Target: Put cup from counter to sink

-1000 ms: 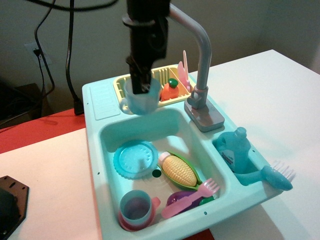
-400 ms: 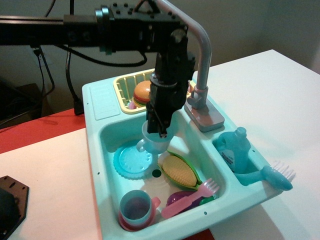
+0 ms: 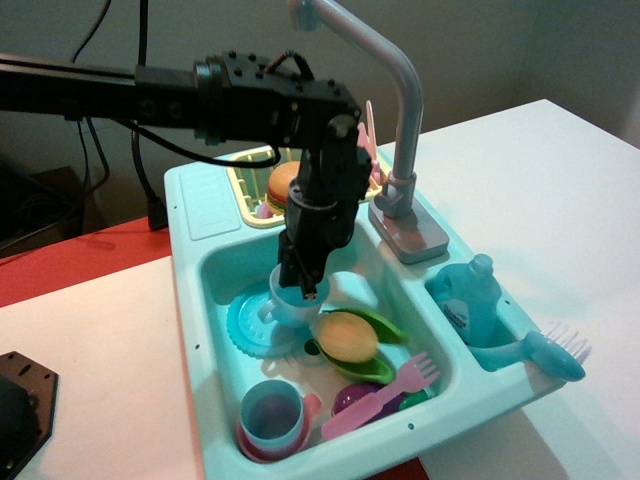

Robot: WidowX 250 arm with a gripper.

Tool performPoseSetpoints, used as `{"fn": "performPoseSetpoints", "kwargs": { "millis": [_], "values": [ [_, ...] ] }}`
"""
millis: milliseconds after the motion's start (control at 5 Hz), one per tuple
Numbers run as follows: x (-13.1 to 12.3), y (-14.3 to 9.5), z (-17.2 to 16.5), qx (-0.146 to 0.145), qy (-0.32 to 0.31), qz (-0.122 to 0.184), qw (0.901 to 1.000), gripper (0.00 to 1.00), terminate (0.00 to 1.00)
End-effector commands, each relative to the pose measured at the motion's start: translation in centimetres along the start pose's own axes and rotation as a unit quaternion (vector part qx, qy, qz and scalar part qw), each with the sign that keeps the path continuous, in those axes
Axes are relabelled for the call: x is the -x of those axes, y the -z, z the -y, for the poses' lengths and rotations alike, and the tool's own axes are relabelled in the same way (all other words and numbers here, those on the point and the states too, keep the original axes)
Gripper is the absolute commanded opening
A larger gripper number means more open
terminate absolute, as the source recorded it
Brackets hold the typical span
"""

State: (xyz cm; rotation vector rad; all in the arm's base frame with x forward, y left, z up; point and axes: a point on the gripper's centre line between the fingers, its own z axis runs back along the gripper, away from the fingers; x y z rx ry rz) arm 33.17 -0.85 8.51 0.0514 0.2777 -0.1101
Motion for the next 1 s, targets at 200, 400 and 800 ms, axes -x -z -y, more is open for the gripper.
{"fn": "performPoseSetpoints", "kwargs": {
  "millis": [200,400,800],
  "values": [
    [1.5,-3.7,-1.3,0.002,-0.04,0.021,0.999,1.0,0.0],
    [2.6,-5.5,-2.1,0.006,-0.035,0.023,0.9991,1.0,0.0],
    [6.6,-12.5,-5.7,0.004,-0.057,0.058,0.9967,1.0,1.0]
  ]
}}
